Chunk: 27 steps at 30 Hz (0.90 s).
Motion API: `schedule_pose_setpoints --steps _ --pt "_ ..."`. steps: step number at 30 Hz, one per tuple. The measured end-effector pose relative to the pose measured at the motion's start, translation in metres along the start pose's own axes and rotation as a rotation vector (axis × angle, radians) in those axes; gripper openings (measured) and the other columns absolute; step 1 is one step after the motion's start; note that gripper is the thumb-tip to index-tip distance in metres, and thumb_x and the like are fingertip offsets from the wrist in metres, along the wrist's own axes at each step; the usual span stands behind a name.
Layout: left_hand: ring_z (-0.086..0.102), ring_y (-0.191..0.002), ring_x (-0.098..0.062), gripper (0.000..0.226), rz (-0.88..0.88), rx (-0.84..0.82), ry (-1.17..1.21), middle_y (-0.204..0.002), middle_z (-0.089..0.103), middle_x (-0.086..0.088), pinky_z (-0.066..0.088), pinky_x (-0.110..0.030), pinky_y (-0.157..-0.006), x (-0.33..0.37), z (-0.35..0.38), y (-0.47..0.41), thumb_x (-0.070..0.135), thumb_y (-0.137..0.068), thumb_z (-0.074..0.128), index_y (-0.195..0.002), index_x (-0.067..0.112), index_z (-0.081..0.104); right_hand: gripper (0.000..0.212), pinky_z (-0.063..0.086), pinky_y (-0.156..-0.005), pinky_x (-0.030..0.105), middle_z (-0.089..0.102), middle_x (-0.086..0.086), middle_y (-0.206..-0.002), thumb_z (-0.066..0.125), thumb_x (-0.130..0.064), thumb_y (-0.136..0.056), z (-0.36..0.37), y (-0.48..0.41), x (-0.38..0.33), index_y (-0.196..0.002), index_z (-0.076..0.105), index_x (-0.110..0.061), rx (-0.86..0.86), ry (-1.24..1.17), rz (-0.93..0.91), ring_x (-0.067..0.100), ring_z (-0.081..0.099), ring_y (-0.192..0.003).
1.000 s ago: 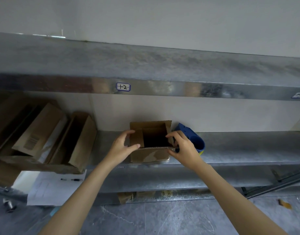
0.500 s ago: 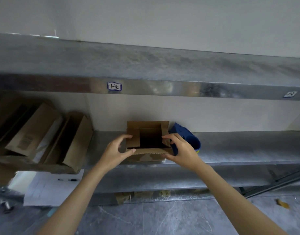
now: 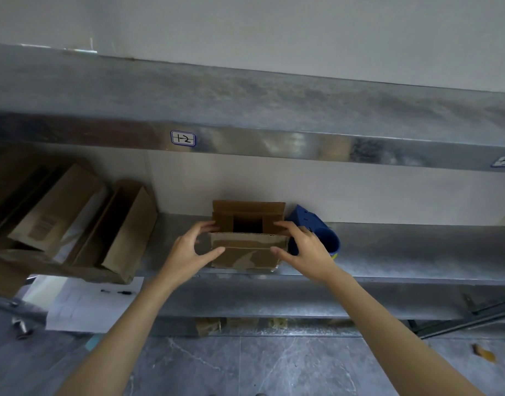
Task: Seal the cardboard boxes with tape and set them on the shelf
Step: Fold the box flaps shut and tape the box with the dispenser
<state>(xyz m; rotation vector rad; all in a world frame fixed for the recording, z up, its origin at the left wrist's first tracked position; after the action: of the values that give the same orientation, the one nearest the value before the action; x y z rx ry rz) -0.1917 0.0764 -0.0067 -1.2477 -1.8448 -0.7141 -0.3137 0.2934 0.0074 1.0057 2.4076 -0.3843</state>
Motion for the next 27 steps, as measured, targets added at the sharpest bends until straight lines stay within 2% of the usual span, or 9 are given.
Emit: schedule_pose_setpoints --steps 4,8,12,15,16,18,21,24,27 --pt "0.054 -0.118 -0.009 0.049 0.026 0.148 0.087 -0.117 0.055 0.024 0.049 -0.038 -0.104 0.002 -0.005 -0.006 0.018 -0.087 0.075 -0.127 0.032 0.051 0.056 0.054 -0.086 0.033 0.063 0.002 -0.119 0.064 -0.034 -0.094 -0.005 -0.004 0.002 -0.143 0.039 -0.031 0.077 -0.072 0.007 0.015 0.061 -0.103" --pt "0.047 -0.126 -0.005 0.073 0.073 0.231 0.071 -0.137 0.048 0.012 0.048 -0.042 -0.106 0.000 -0.008 -0.014 0.014 -0.081 0.080 -0.144 0.022 0.043 0.083 0.055 -0.075 0.026 0.047 -0.003 -0.141 0.073 -0.019 -0.087 -0.008 -0.011 0.003 -0.150 0.023 -0.037 0.133 -0.139 0.008 0.009 0.061 -0.095" --pt "0.029 -0.144 -0.010 0.103 0.093 0.182 0.026 -0.160 0.022 0.009 0.031 -0.032 -0.113 -0.001 -0.009 -0.023 0.018 -0.078 0.084 -0.156 0.031 0.018 0.094 0.059 -0.073 0.037 0.028 -0.007 -0.157 0.072 -0.008 -0.083 -0.007 -0.015 -0.005 -0.152 0.015 -0.039 0.137 -0.165 -0.015 0.021 0.060 -0.110" --pt "0.022 -0.144 -0.003 0.105 0.108 0.078 0.005 -0.162 0.020 0.014 0.023 -0.030 -0.114 0.000 -0.005 -0.032 0.020 -0.080 0.082 -0.157 0.036 0.012 0.098 0.059 -0.062 0.034 0.009 -0.016 -0.163 0.069 -0.001 -0.080 -0.005 -0.021 -0.014 -0.152 0.015 -0.040 0.115 -0.152 -0.044 0.020 0.064 -0.097" --pt "0.022 -0.142 -0.002 0.104 0.110 0.048 -0.008 -0.161 0.023 0.015 0.022 -0.029 -0.114 -0.001 -0.004 -0.034 0.021 -0.081 0.082 -0.157 0.036 0.012 0.098 0.060 -0.069 0.034 0.012 -0.014 -0.163 0.070 -0.002 -0.079 -0.004 -0.021 -0.016 -0.152 0.017 -0.039 0.116 -0.138 -0.040 0.020 0.063 -0.099" --pt "0.025 -0.137 0.001 0.098 0.130 0.017 -0.025 -0.156 0.030 0.016 0.023 -0.024 -0.111 0.000 -0.003 -0.035 0.022 -0.082 0.081 -0.155 0.037 0.017 0.093 0.052 -0.091 0.038 0.034 -0.004 -0.155 0.073 -0.010 -0.077 -0.007 -0.021 -0.017 -0.152 0.024 -0.034 0.177 -0.041 -0.031 0.022 0.055 -0.115" --pt "0.038 -0.127 0.004 0.069 0.233 0.015 -0.086 -0.141 0.042 0.014 0.036 -0.022 -0.109 0.002 -0.003 -0.036 0.023 -0.084 0.079 -0.143 0.033 0.044 0.073 0.046 -0.094 0.045 0.060 -0.001 -0.121 0.073 -0.027 -0.076 -0.014 -0.019 -0.015 -0.143 0.045 -0.027 0.278 0.162 -0.025 0.024 0.053 -0.111" --pt "0.048 -0.119 -0.001 0.044 0.282 0.032 -0.118 -0.128 0.047 0.009 0.043 -0.027 -0.105 -0.003 -0.004 -0.037 0.025 -0.083 0.079 -0.124 0.024 0.062 0.041 0.048 -0.091 0.049 0.059 -0.002 -0.122 0.064 -0.037 -0.081 -0.006 -0.017 -0.007 -0.120 0.066 -0.024 0.269 0.134 -0.003 0.025 0.052 -0.113" --pt "0.049 -0.120 -0.002 0.040 0.298 0.047 -0.127 -0.129 0.047 0.008 0.042 -0.020 -0.101 -0.003 -0.003 -0.038 0.026 -0.083 0.078 -0.121 0.021 0.065 0.031 0.048 -0.095 0.041 0.054 -0.005 -0.134 0.066 -0.034 -0.089 0.004 -0.018 0.002 -0.118 0.066 -0.023 0.200 0.007 0.036 0.020 0.050 -0.122"
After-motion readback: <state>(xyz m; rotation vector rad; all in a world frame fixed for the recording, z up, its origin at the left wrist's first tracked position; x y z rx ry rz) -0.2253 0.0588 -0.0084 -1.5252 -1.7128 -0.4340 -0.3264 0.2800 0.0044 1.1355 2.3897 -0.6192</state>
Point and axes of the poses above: each hand's wrist, its own y-axis away from the middle knuckle, its own z-axis out of the palm, x = y × z, the point moved 10 cm from there along -y, towards the middle knuckle
